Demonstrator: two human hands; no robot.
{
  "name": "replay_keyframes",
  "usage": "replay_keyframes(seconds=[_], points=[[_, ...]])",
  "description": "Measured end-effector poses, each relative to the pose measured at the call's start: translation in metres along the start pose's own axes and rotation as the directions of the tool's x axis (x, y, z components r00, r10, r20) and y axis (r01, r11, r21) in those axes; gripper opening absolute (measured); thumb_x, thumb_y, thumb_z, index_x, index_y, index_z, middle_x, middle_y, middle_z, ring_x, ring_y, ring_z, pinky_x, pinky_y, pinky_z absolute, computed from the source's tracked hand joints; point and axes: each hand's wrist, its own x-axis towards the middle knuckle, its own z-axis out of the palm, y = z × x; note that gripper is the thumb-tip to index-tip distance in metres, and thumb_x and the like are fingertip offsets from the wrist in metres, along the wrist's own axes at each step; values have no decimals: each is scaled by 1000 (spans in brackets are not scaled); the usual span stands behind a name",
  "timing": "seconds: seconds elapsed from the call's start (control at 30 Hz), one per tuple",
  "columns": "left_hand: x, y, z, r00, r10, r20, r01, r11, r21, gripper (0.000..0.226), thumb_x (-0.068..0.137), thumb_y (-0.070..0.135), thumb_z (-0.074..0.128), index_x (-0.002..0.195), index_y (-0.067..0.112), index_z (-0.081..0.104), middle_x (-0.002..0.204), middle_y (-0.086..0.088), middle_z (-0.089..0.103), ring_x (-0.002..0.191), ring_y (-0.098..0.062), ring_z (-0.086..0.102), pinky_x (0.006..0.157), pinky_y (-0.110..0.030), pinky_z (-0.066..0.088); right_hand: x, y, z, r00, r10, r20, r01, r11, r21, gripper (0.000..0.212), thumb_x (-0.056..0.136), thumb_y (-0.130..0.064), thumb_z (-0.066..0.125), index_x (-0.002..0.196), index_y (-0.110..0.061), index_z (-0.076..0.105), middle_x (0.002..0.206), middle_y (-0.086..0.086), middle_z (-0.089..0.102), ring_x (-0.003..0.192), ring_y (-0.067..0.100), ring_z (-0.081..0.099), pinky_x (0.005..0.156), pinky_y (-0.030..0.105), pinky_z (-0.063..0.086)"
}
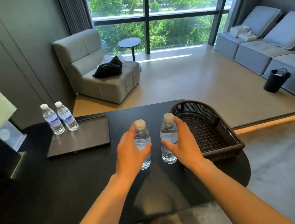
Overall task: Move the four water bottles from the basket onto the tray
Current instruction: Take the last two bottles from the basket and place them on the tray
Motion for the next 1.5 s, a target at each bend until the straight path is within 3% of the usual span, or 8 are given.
replay_keyframes(seconds=[0.1, 0.27, 0.6, 0.77, 1.0, 1.13, 1.37, 1.5], points=[[-4, -21, -32, 998, -40, -54, 41, 999, 17, 76, 80, 29, 85, 145, 33, 47, 125, 5, 62, 116, -12, 60, 99, -37, 53, 4, -21, 33, 998, -33, 46, 32, 999, 30, 81, 86, -25, 82, 149, -35, 32, 145, -5, 47, 123, -2, 44, 104, 24, 39], [-7, -56, -85, 986, -104, -133, 108, 994, 26, 76, 81, 27, 84, 146, 35, 46, 125, 7, 61, 116, -9, 58, 98, -32, 52, 17, -52, 90, 991, -55, 126, 47, 997, 63, 79, 87, -25, 81, 149, -33, 32, 147, -4, 45, 132, 16, 50, 106, 29, 40], [33, -145, -173, 944, -222, -246, 238, 970, 37, 77, 80, 22, 85, 145, 37, 47, 125, 9, 59, 120, -6, 56, 102, -31, 49, 76, -115, 215, 953, -100, 286, 78, 993, 88, 80, 88, -22, 80, 150, -29, 31, 149, -1, 44, 134, 21, 50, 110, 39, 43], [77, -204, -205, 951, -179, -251, 193, 981, 33, 81, 78, 15, 86, 148, 24, 48, 126, 3, 62, 117, 6, 53, 98, -6, 40, 115, -130, 285, 938, -55, 341, 61, 998, -7, 82, 88, -25, 79, 150, -33, 26, 154, -1, 42, 134, 26, 53, 108, 47, 45], [149, -289, -229, 942, -250, -226, 274, 958, 81, 86, 79, 19, 87, 152, 26, 42, 135, -4, 59, 127, -18, 55, 102, -32, 47, 174, -134, 375, 939, 15, 344, -2, 999, -40, 83, 87, -26, 80, 149, -32, 26, 153, 1, 43, 133, 26, 53, 105, 40, 46], [180, -335, -237, 941, -269, -205, 290, 954, 79, 87, 79, 19, 86, 153, 26, 41, 135, -4, 58, 126, -14, 54, 102, -32, 47, 202, -129, 421, 940, 61, 336, -63, 998, -5, 82, 86, -25, 82, 147, -33, 27, 150, 0, 45, 132, 22, 53, 100, 29, 41], [216, -393, -236, 938, -287, -195, 301, 953, 42, 83, 79, 19, 86, 151, 23, 43, 138, -3, 58, 123, -3, 45, 100, -27, 43, 232, -114, 493, 934, 149, 326, -161, 987, 11, 81, 85, -26, 83, 144, -33, 27, 148, -2, 48, 132, 20, 53, 100, 25, 38], [226, -415, -232, 945, -256, -203, 273, 960, 58, 83, 78, 16, 87, 150, 16, 45, 139, -8, 59, 128, -13, 50, 101, -27, 41, 243, -110, 515, 932, 151, 329, -167, 986, 18, 79, 86, -25, 82, 144, -30, 28, 147, 0, 49, 130, 19, 54, 100, 23, 38]])
